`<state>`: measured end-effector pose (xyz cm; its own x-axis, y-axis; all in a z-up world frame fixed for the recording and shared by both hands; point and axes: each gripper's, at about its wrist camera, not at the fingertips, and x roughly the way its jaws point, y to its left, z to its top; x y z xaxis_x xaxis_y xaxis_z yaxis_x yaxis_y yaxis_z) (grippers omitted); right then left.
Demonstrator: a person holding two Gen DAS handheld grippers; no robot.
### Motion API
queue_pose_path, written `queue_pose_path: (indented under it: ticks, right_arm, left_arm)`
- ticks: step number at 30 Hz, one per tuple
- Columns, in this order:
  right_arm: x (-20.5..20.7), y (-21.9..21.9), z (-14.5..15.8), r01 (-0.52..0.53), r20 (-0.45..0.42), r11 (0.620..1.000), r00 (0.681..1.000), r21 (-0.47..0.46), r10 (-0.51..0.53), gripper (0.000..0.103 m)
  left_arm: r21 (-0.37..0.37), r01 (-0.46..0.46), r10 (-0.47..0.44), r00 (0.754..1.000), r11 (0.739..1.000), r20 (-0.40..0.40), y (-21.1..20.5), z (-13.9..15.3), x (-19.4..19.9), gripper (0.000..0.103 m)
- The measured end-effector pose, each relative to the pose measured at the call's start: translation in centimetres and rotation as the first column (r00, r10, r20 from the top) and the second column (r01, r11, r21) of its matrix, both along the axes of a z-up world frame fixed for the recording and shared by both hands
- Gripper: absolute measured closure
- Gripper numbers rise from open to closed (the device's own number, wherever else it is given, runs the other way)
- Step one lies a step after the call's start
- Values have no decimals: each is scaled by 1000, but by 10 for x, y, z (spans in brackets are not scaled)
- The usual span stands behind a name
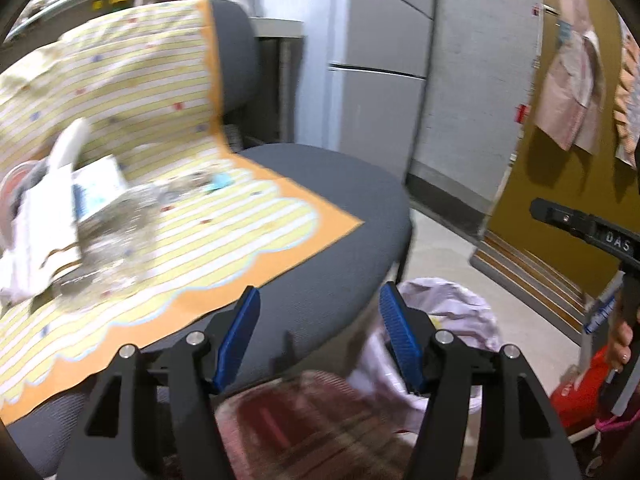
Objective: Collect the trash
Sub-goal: 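Return both tools to the chair of trash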
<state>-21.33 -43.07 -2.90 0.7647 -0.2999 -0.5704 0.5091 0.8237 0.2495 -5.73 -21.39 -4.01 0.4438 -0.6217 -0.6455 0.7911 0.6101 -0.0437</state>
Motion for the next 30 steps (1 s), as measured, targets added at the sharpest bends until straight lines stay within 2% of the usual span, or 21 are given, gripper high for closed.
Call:
queue_pose_path:
  ticks: [4,11,14,17,19,21,24,28,30]
  right_arm:
    - [25,18,-5,-77,-25,997,997,15,78,64]
    - [76,55,2,-227,-16,974,974,2,227,49]
    - [99,74,8,-295,-11,955,955,-16,295,45]
    - [123,92,12,-364,-9,931,932,-31,364,41]
    - [137,103,14,-398,-13,917,918,-41,397,41]
    - [147,110,15,-416,-10,908,909,-48,417,41]
    - [160,116,16,-432,-4,901,902,-49,432,41]
    - [176,121,14,-443,-12,895,896,-59,443,41]
    - [183,122,14,-445,-17,893,895,-62,445,41]
  left_arm:
    - [2,-93,93,996,996,-1,29,-2,16,42]
    - [1,-254,254,967,967,1,81,-2,44,34]
    - [-4,-326,326,945,945,9,102,2,57,31]
    - [-3,-404,404,915,915,25,122,6,72,22]
    - [-6,-452,452,891,892,38,138,8,82,20]
    - [-11,-481,481,876,876,38,148,10,93,14]
    - [-25,-512,512,858,859,28,160,13,116,14]
    - [-63,-498,495,867,865,-49,166,12,155,14]
    - [-59,-491,485,869,869,-97,161,7,172,14]
